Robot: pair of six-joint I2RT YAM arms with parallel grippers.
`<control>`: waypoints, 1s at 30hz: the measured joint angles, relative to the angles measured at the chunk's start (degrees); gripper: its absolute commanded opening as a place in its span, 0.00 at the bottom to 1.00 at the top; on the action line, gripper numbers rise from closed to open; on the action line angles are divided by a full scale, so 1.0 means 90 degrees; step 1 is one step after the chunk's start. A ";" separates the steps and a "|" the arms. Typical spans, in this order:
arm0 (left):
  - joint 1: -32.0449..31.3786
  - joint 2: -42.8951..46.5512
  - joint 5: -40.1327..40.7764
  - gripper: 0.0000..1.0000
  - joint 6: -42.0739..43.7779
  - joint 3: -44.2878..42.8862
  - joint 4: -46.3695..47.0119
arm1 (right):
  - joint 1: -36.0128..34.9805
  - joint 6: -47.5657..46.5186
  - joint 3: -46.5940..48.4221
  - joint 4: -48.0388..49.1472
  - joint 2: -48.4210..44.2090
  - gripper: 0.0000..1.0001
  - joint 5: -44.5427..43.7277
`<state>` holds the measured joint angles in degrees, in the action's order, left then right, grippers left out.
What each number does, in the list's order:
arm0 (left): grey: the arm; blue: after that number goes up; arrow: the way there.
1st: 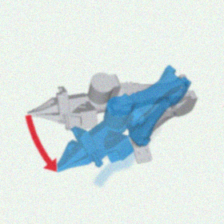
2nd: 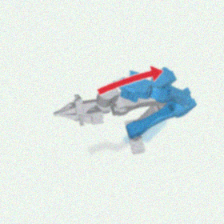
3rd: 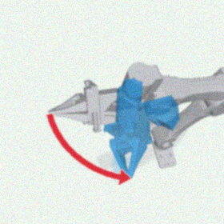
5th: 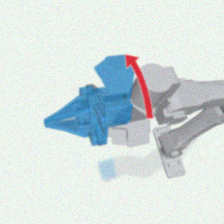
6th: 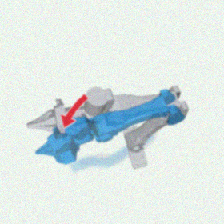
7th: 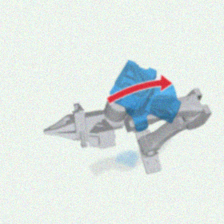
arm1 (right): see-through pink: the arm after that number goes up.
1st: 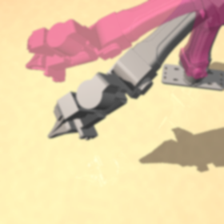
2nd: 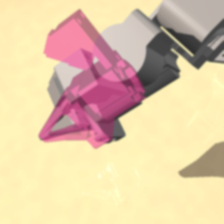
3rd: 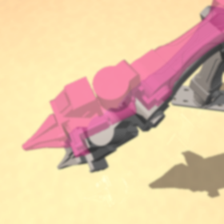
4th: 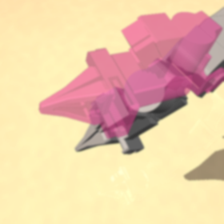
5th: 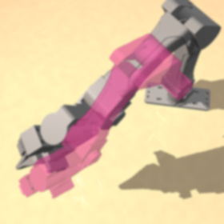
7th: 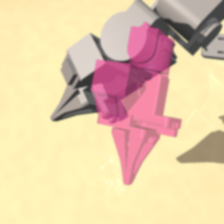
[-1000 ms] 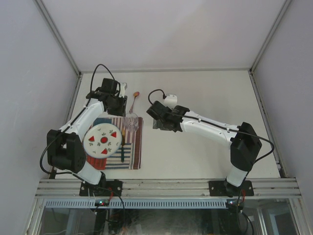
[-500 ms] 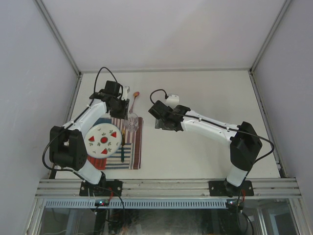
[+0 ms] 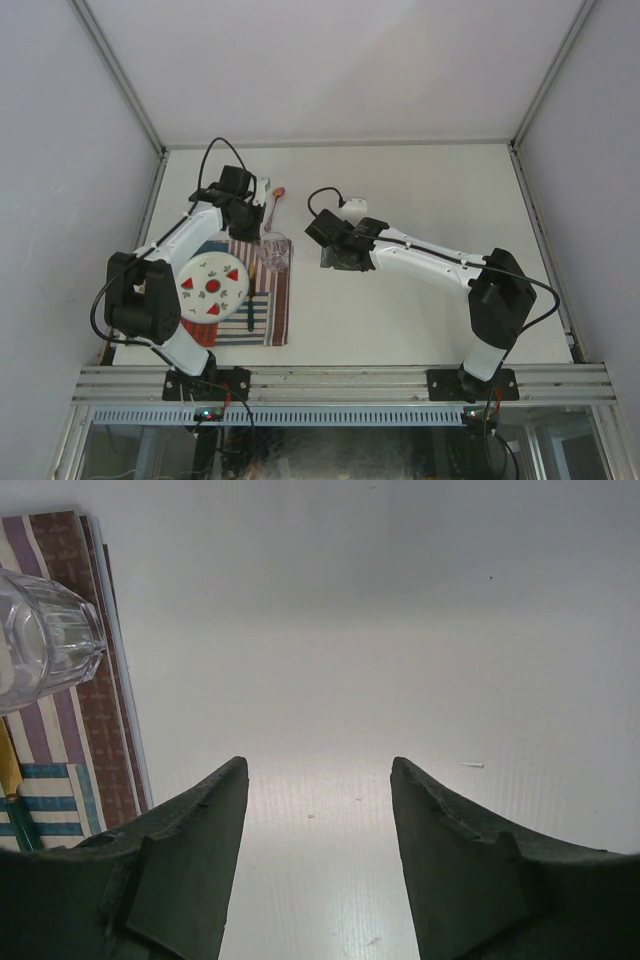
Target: Set the dinner table for one person
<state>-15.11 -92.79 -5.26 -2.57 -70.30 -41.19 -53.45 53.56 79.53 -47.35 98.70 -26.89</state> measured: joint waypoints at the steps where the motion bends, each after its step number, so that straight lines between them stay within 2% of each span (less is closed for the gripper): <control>1: -0.0005 0.0000 0.0005 0.00 0.0000 0.0000 0.0000 | 0.0002 0.0000 0.0000 0.0000 0.0000 0.59 0.0000; 30: 0.0226 0.0010 0.0403 0.00 0.0044 -0.0165 -0.0282 | 0.0027 0.0000 -0.0083 0.0146 -0.0002 0.56 0.0075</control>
<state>-13.08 -92.71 -1.63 -2.17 -71.79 -43.72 -53.21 53.56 78.78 -46.04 98.67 -26.22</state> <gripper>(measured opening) 0.010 0.567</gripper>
